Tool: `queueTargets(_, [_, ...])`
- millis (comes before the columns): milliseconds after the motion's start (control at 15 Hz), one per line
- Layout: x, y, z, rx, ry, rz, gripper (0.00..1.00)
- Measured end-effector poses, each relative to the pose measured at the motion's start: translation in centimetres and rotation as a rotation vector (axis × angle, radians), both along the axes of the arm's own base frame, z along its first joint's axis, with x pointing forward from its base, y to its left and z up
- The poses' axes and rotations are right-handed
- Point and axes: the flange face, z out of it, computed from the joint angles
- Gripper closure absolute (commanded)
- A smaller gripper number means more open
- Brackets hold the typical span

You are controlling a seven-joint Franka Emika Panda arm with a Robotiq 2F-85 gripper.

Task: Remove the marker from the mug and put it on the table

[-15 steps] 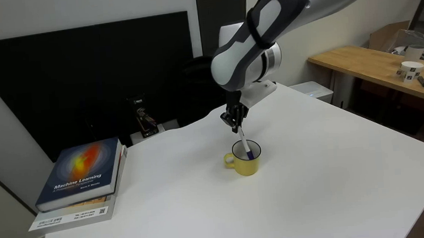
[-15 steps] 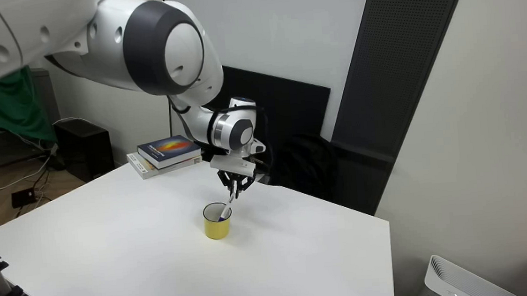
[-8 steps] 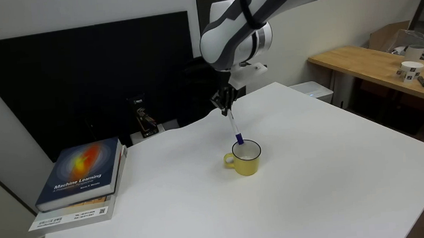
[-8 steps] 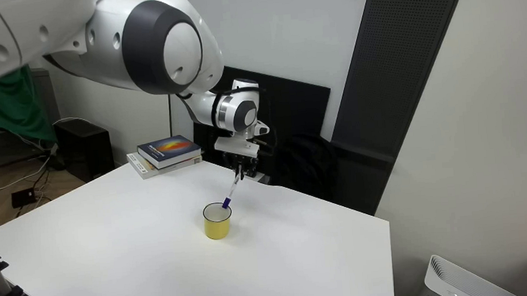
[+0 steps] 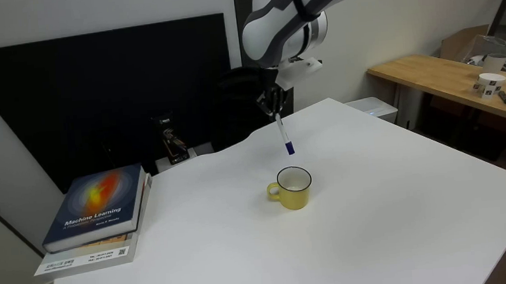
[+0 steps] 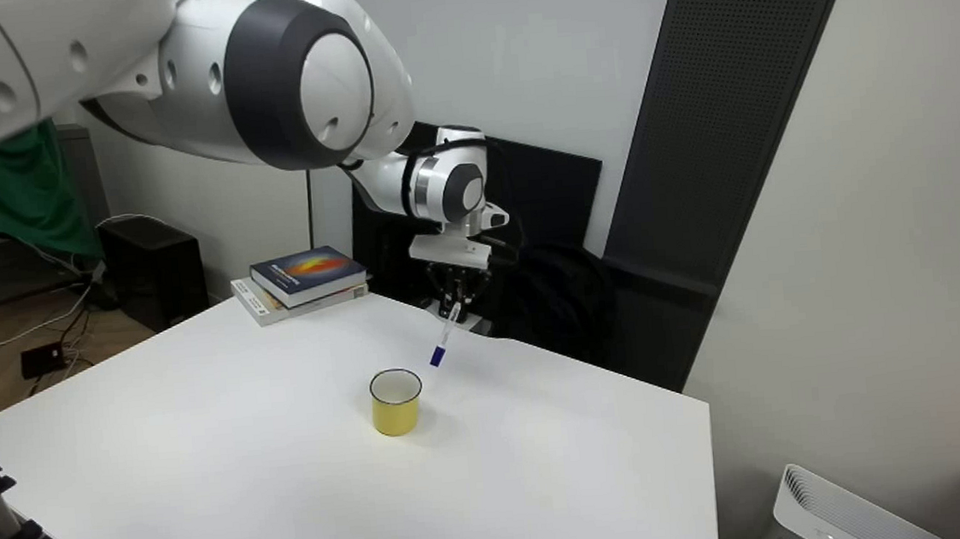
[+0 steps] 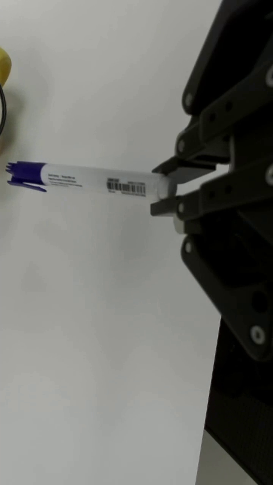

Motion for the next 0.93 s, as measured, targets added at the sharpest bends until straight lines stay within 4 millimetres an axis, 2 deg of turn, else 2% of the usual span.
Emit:
queueTargets(267, [0.0, -2.9, -0.4, -0.045, 0.003, -0.025, 0.96])
queueTargets(467, [-0.5, -6.0, -1.6, -0.064, 0.021, -0.059, 0.96])
queueTargets(733, [-1.7, -10.4, -4.5, -0.069, 0.063, -0.113, 0.96])
queueTargets(933, [-3.0, -12.7, -7.3, -0.065, 0.115, -0.145, 0.96])
